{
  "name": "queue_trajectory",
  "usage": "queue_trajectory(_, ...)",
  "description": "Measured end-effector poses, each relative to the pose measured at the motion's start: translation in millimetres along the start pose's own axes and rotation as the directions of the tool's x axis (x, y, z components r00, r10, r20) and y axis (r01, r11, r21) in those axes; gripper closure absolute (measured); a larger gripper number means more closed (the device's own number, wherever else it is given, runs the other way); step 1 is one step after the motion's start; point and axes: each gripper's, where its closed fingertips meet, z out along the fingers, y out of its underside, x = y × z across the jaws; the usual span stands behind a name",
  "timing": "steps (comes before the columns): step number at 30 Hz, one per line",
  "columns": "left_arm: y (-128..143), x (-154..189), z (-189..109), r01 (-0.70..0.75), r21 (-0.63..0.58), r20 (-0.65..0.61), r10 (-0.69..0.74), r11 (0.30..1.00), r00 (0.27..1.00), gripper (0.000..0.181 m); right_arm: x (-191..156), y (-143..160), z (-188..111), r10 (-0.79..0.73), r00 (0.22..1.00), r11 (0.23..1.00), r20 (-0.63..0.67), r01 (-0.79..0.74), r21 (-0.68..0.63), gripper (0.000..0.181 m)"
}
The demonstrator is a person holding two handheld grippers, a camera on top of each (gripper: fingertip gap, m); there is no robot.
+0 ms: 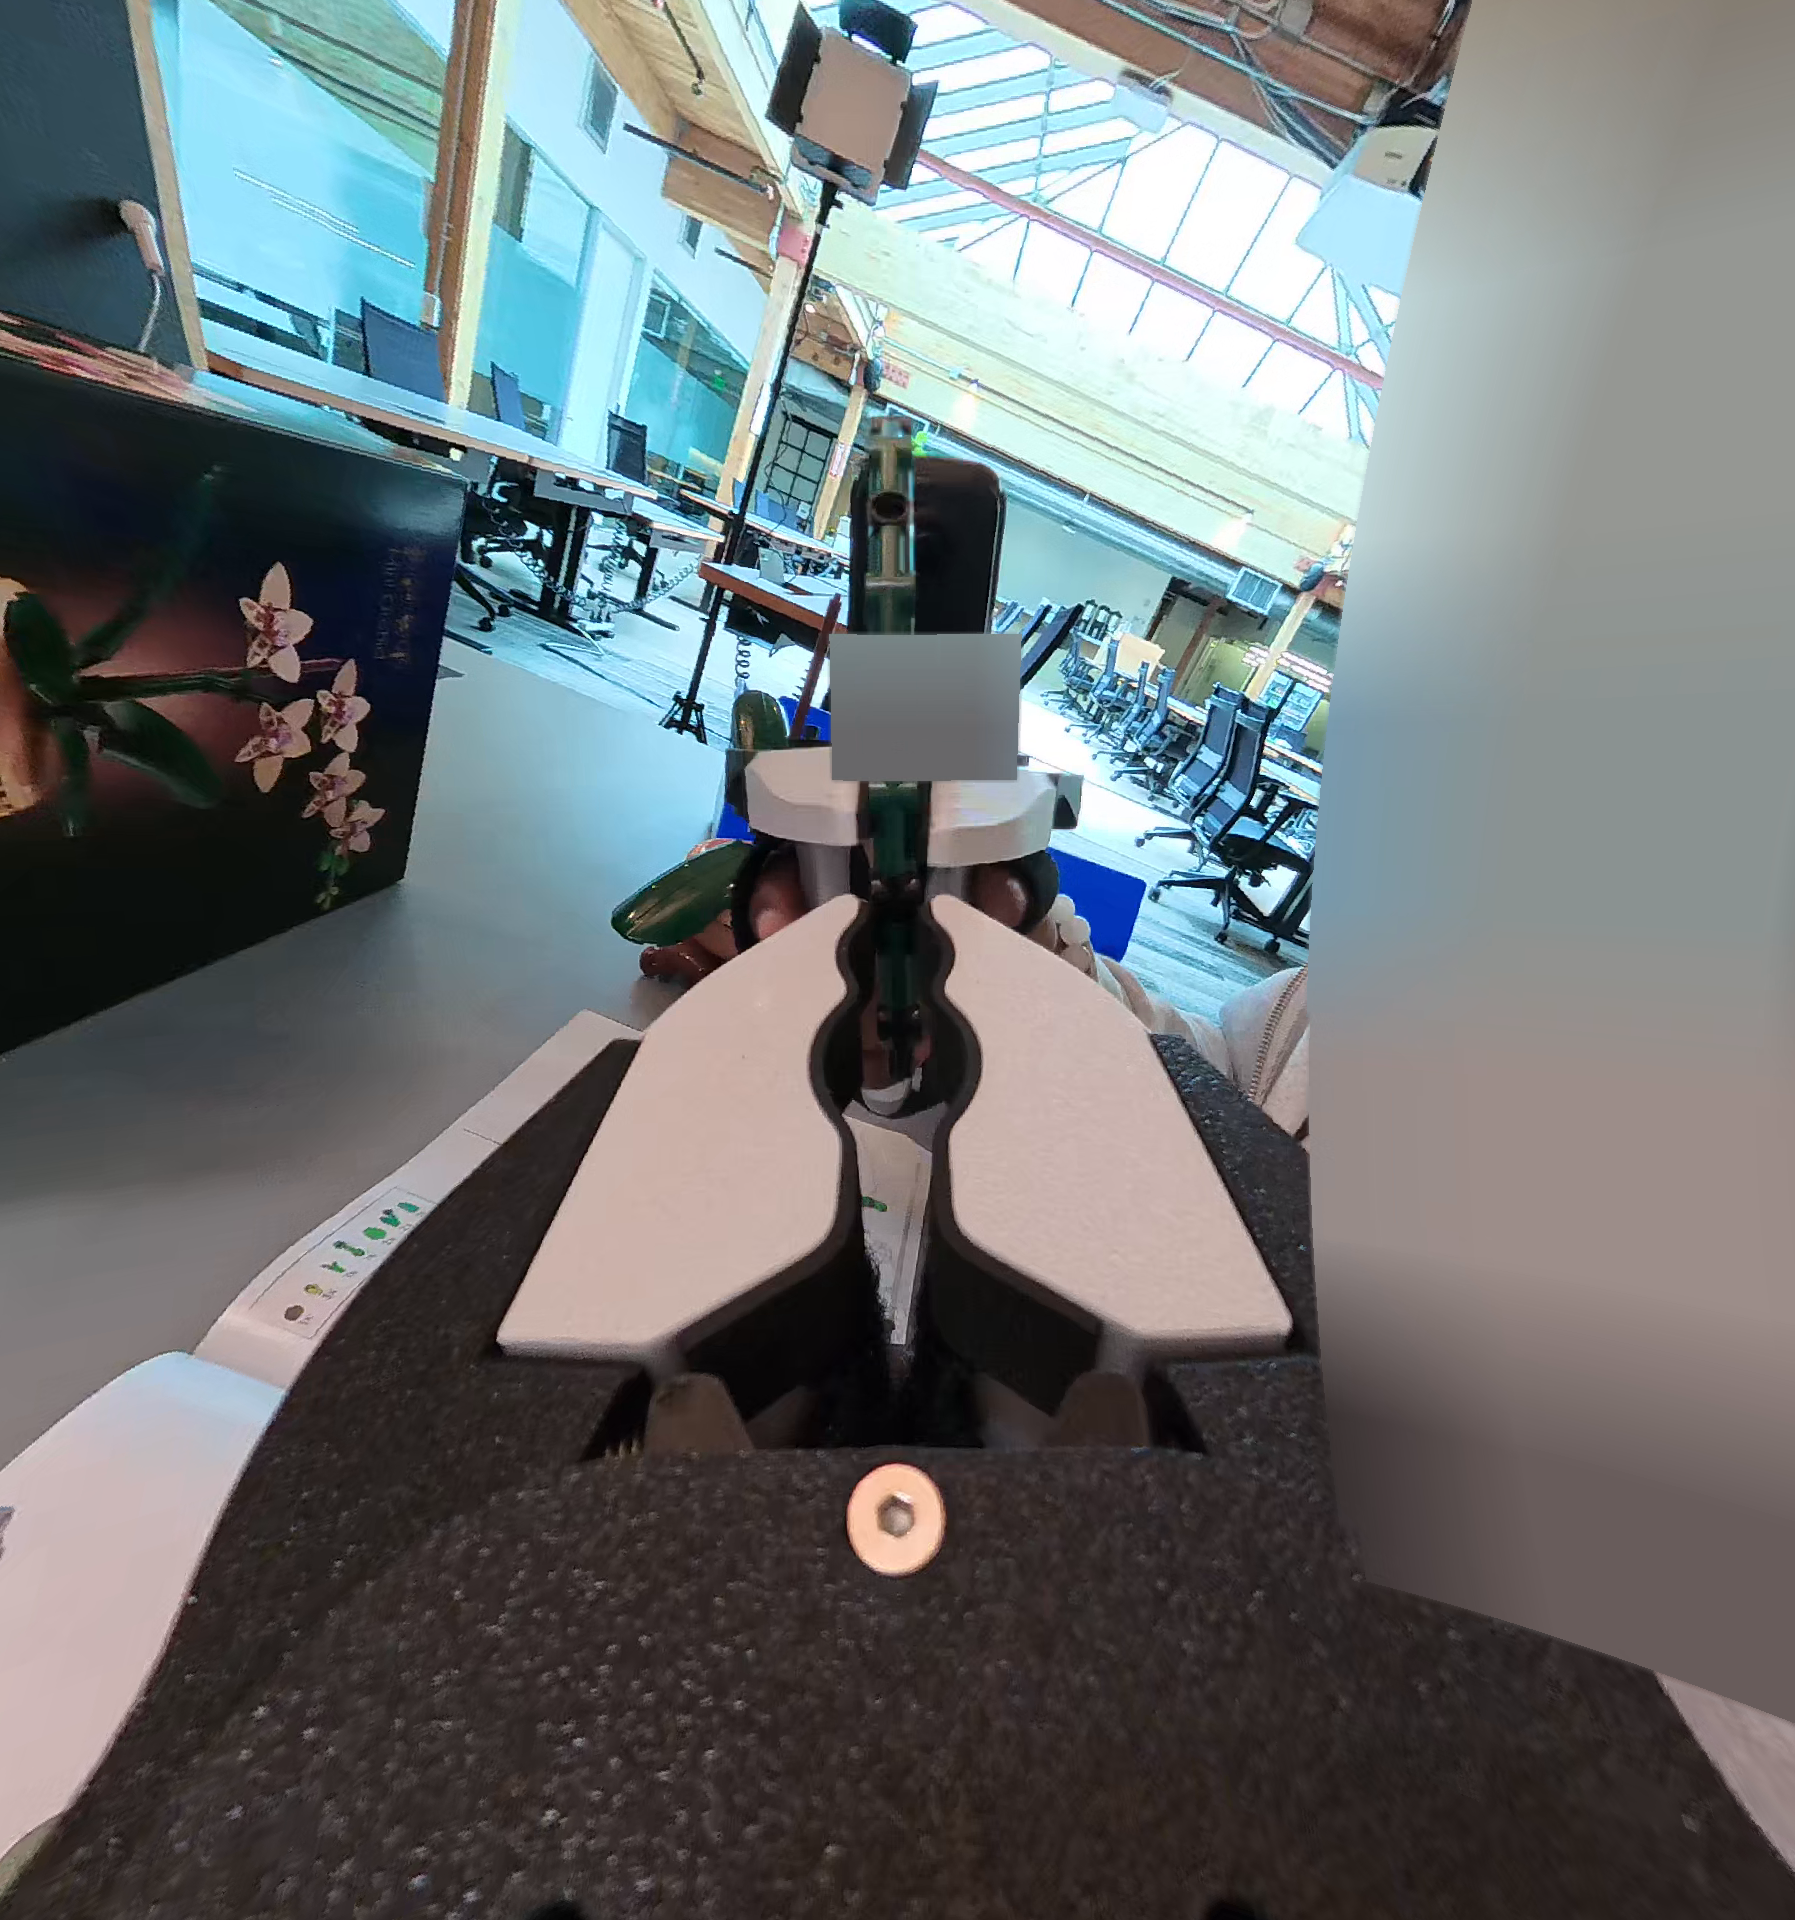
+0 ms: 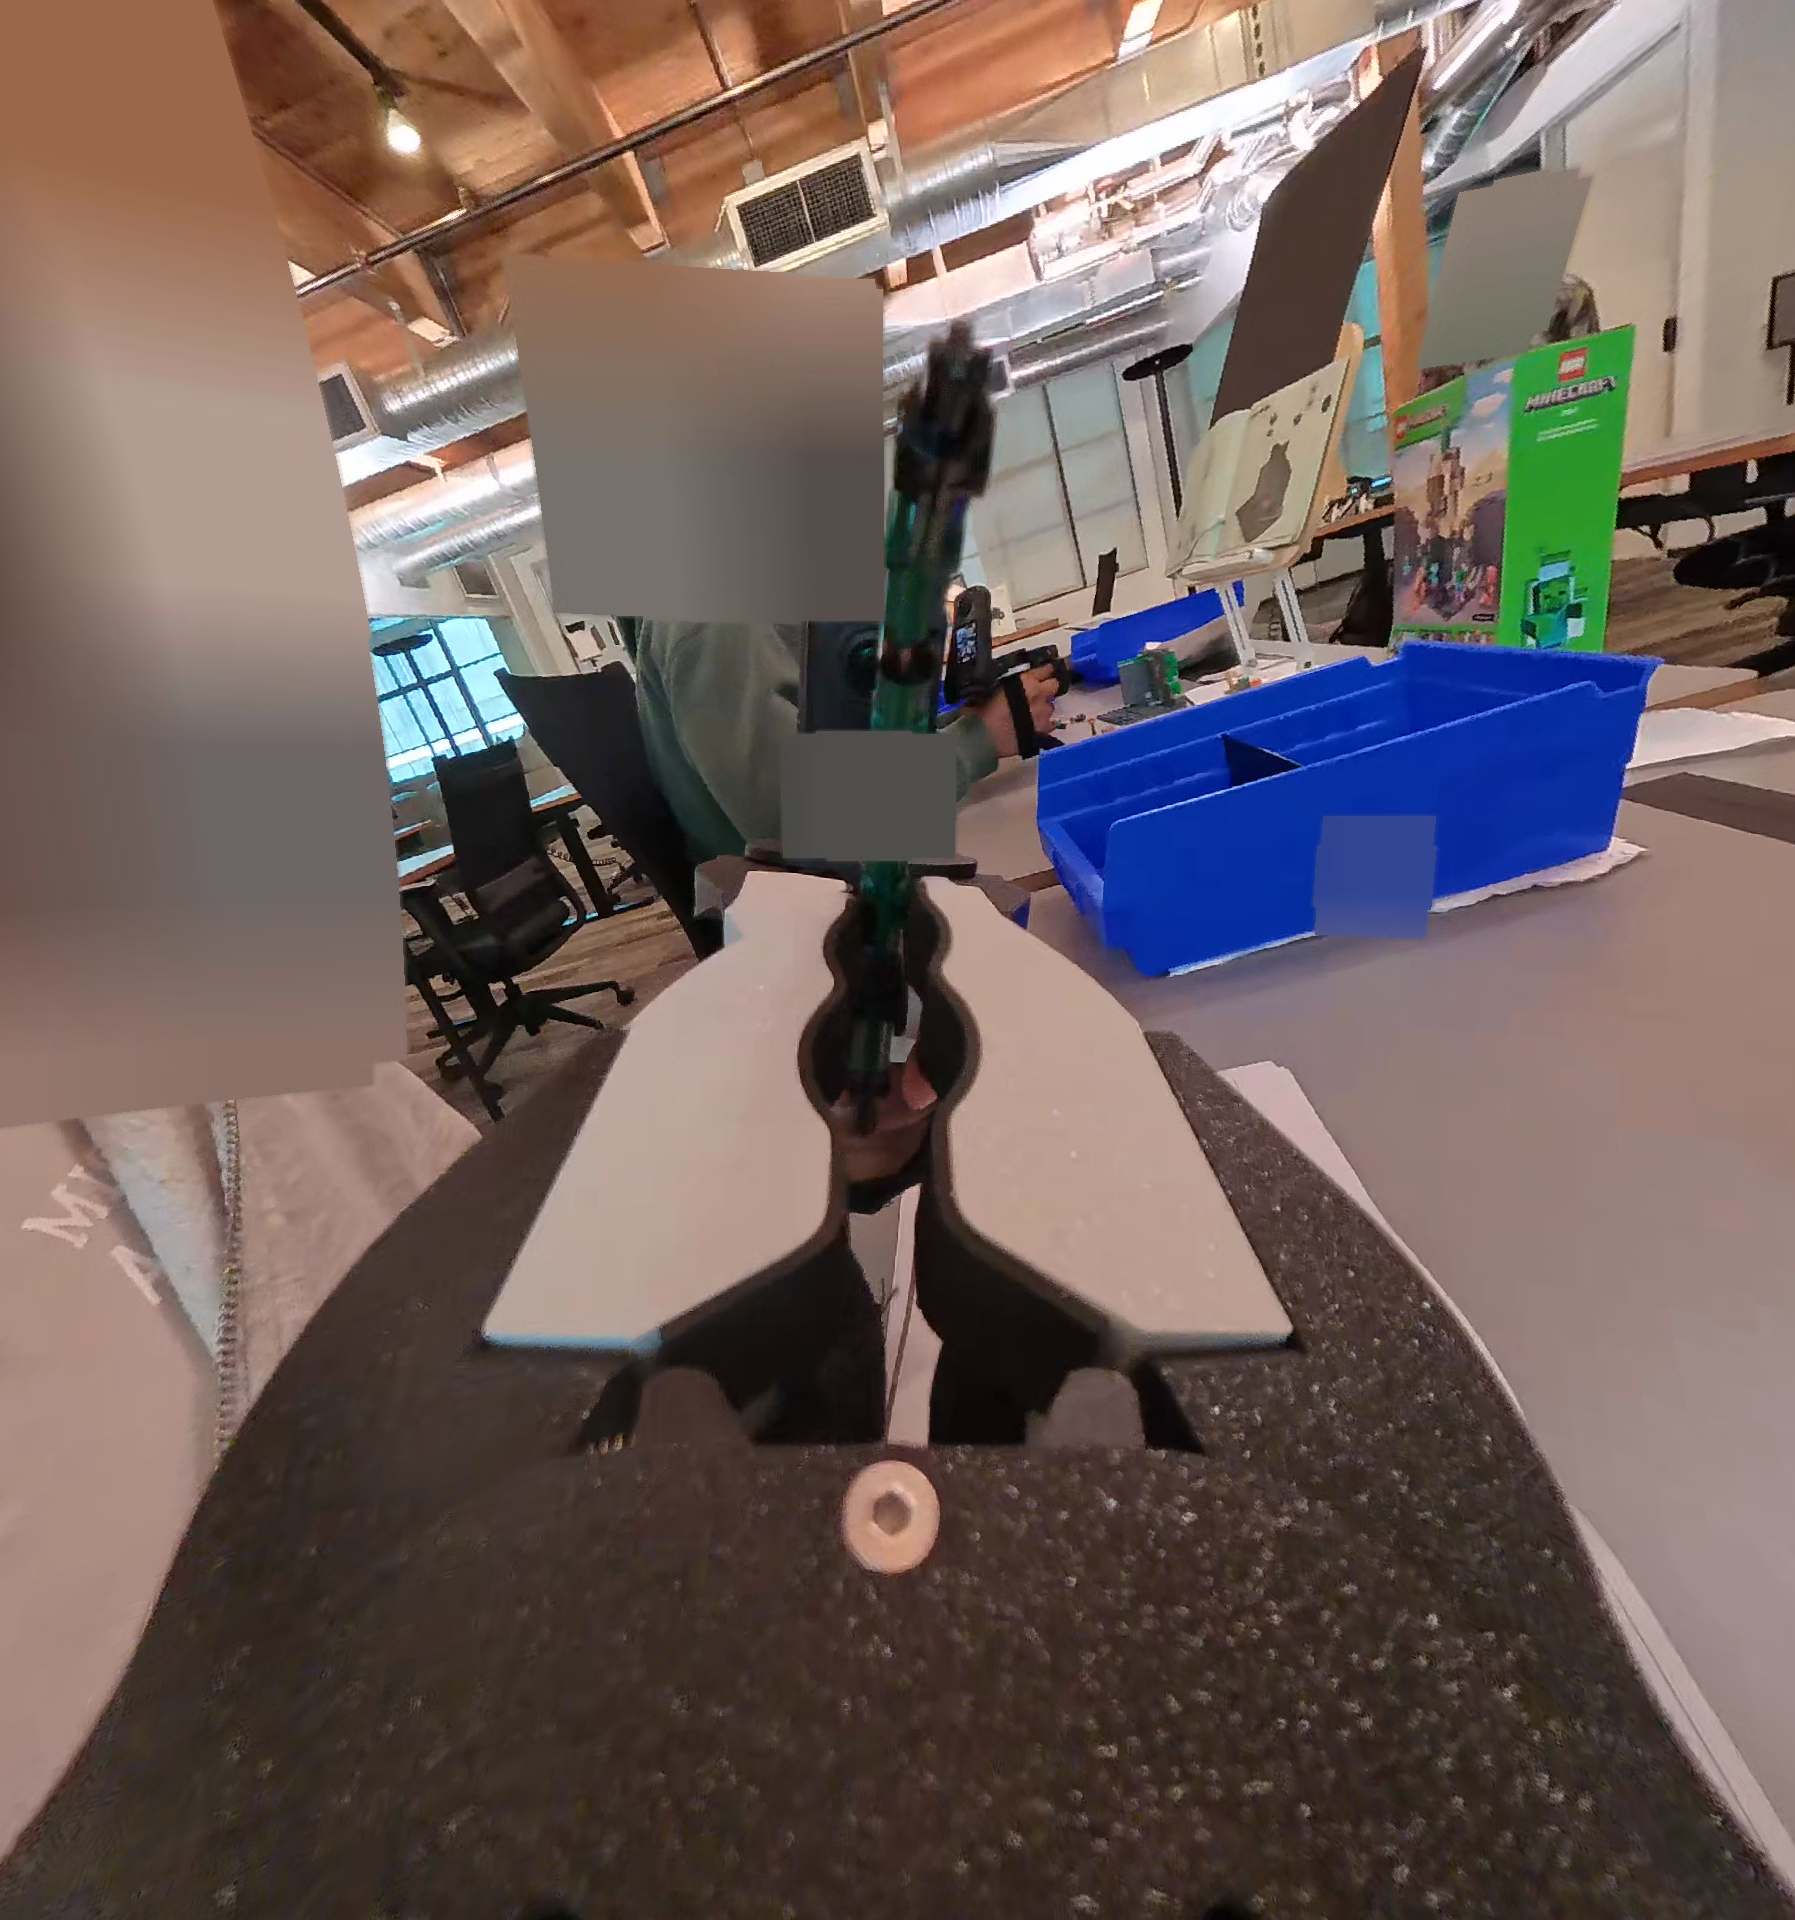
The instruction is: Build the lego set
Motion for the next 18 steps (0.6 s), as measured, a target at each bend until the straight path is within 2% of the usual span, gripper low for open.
queue_trajectory(8, 11, 0, -3, -0.013, -0.041, 0.013, 0.014, 0.999, 1.0, 0.17, -1, -10, -5, -0.008, 1.0, 0.998, -0.003, 0.009, 0.054, 0.175)
queue_trajectory(15, 12, 1, -3, -0.042, -0.049, 0.001, 0.042, 0.998, 0.999, 0.175, 0, -12, -5, 0.01, 1.0, 0.996, 0.014, -0.011, 0.091, 0.174)
queue_trajectory(18, 12, 2, -3, -0.036, -0.047, -0.005, 0.036, 0.998, 0.999, 0.175, -2, -5, -5, -0.016, 1.0, 0.998, 0.022, 0.015, 0.056, 0.165)
